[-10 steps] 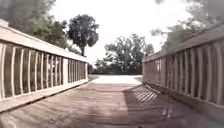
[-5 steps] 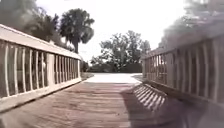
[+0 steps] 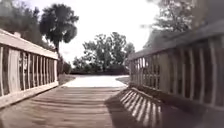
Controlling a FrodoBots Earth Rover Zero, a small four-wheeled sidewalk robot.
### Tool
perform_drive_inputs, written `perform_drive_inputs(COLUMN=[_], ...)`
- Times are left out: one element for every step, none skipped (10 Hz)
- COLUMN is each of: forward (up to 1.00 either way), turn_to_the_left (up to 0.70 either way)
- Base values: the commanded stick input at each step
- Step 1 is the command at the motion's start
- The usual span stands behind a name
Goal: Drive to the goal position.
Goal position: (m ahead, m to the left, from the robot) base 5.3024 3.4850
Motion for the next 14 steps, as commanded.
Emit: perform_drive_inputs(forward=[1.00,1.00,1.00,1.00,1.00,1.00,1.00,1.00,1.00,1.00,1.00,1.00,1.00,1.00], turn_to_the_left=[0.00,0.00,0.00,0.00,0.00,0.00,0.00,0.00,0.00,0.00,0.00,0.00,0.00,0.00])
